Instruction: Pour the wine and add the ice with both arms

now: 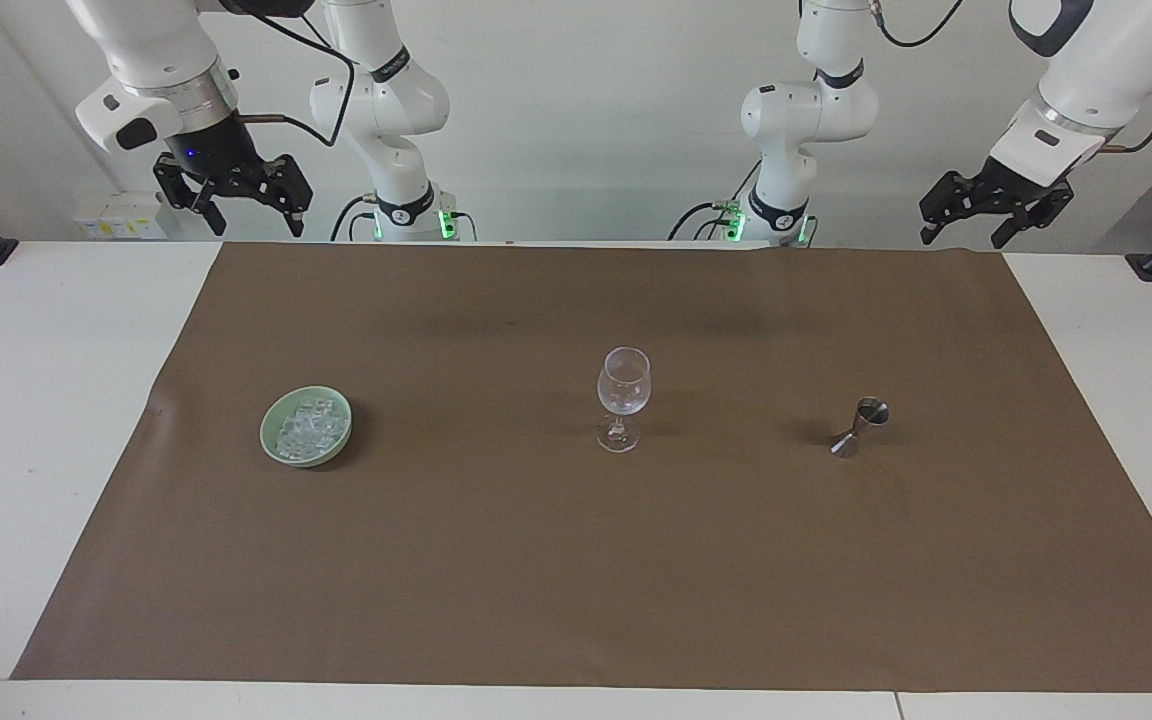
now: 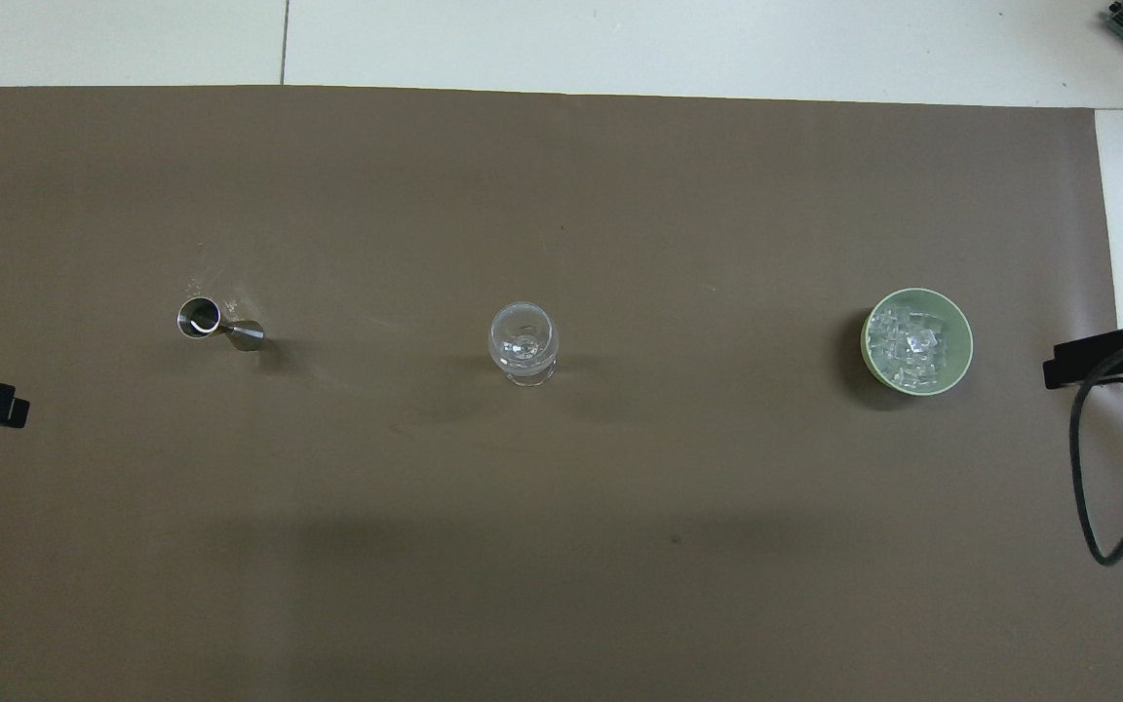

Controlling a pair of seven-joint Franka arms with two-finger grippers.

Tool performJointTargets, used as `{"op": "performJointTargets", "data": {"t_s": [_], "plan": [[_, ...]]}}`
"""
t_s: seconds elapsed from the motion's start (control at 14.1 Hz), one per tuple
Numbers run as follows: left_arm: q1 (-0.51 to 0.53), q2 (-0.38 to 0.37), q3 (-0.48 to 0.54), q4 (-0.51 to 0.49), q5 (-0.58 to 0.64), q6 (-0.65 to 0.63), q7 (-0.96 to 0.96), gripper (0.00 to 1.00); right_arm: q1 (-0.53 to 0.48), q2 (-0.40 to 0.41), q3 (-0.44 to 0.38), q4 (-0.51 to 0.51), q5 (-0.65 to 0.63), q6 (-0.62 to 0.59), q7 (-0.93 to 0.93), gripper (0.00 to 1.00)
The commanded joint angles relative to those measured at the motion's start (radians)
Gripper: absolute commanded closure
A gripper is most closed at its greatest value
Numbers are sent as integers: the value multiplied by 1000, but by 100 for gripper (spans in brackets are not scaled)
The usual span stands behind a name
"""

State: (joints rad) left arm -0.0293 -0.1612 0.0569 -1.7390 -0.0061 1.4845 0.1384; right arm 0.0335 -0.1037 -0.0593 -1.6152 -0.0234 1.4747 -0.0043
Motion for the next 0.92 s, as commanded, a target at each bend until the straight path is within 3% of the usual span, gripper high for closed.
{"op": "performJointTargets", "data": {"t_s": [0.0,0.85], "plan": [[16,-17,-6,-31,-8,23,17,0,-6,-8,1,0,7,-16,-26,0],[0,-17,-9,-36,-8,46,18,0,-6,-8,1,0,7,-16,-25,0]]}}
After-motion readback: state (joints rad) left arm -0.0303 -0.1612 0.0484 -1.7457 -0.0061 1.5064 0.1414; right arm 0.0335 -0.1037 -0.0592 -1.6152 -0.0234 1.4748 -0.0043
